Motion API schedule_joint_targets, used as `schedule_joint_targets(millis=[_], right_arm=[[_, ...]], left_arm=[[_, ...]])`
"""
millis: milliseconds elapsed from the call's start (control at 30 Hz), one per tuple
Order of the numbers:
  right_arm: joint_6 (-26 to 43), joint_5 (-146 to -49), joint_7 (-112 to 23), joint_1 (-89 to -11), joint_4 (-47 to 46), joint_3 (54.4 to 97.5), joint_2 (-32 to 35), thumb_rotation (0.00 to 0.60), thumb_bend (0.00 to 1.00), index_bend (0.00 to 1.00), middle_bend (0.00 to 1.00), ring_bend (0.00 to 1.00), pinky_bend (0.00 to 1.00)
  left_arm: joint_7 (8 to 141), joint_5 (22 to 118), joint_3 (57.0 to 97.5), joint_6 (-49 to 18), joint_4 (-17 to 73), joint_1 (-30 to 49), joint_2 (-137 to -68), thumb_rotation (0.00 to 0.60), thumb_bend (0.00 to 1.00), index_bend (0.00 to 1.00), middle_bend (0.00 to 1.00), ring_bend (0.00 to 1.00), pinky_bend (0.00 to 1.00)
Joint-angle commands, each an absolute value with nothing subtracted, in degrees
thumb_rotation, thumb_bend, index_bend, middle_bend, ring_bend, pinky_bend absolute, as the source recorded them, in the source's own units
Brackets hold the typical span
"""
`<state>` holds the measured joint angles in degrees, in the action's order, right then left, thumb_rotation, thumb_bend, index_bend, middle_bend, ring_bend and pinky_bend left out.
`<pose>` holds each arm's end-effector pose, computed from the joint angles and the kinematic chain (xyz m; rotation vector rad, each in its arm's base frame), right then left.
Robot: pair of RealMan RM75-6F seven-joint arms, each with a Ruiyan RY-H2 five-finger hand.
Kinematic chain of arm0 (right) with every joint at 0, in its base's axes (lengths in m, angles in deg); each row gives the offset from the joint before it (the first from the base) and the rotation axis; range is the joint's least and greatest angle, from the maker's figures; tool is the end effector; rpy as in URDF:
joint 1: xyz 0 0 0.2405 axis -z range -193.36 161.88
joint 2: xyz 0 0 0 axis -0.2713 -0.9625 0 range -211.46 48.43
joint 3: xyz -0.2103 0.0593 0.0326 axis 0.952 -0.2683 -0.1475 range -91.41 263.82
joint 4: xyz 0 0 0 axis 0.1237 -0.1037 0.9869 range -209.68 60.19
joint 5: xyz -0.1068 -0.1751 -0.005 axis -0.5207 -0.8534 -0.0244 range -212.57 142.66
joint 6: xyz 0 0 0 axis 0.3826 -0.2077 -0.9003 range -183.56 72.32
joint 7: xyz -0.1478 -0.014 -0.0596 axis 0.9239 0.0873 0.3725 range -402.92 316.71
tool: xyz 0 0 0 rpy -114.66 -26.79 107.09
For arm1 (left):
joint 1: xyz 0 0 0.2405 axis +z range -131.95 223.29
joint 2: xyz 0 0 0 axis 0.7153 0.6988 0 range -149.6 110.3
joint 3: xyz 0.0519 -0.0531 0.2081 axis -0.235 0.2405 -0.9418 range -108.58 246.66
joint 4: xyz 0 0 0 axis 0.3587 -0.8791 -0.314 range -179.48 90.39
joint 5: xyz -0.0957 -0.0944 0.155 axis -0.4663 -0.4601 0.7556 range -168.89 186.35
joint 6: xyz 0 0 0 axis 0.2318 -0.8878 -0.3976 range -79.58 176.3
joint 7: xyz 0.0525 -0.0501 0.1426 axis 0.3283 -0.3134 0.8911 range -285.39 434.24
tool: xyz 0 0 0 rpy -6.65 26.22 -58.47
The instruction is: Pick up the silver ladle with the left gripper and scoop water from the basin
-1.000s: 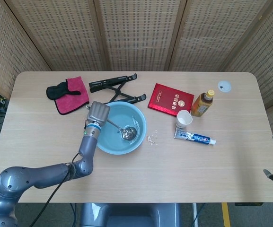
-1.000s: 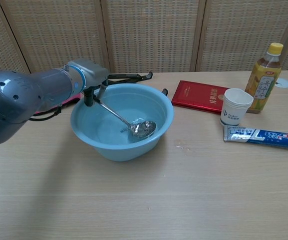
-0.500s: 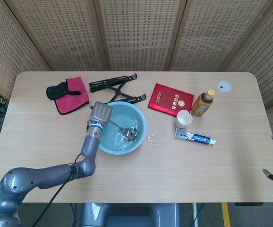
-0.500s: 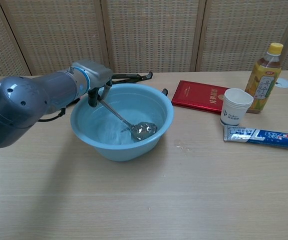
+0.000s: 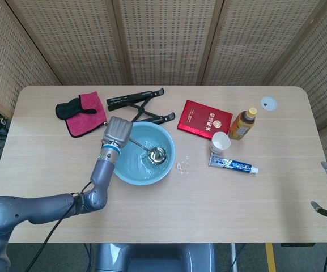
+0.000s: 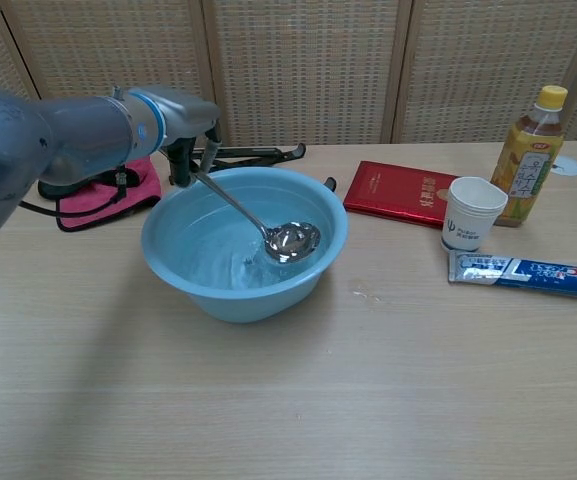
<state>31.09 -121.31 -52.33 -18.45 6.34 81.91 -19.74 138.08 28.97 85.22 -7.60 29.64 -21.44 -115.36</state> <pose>-0.3176 -0.1899 0.1912 1.3468 -0.8186 0.8640 -0.0494 0.4092 -0.0273 -1.8154 -0.6404 -0.4557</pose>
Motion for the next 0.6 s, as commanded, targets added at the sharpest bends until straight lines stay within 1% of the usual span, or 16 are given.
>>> schedule_joint_targets(millis=[33, 300, 600], right_arm=[[31.1, -121.5, -51.5, -18.6, 7.1, 81.9, -19.9, 0.600, 0.00, 0.00, 0.00, 0.00, 0.00], [31.3, -121.9, -49.3, -18.8, 9.2, 81.9, -20.2, 0.600, 0.00, 0.00, 0.00, 0.00, 0.00], [31.2, -122.2, -46.9, -19.0, 11.1, 82.1, -20.2, 0.600, 0.00, 0.00, 0.00, 0.00, 0.00]], left_arm=[[139.7, 27.3, 85.8, -9.4, 34.6, -22.1, -111.0, 0.600, 0.70, 0.75, 0.93, 0.89, 1.00], [140.8, 22.2, 86.7, -9.9, 42.8, -23.0, -103.5, 0.600, 0.70, 0.75, 0.93, 0.89, 1.00], [142.4, 16.9, 85.9, -10.7, 48.8, -25.3, -96.9, 0.600, 0.70, 0.75, 0.92, 0.89, 1.00]])
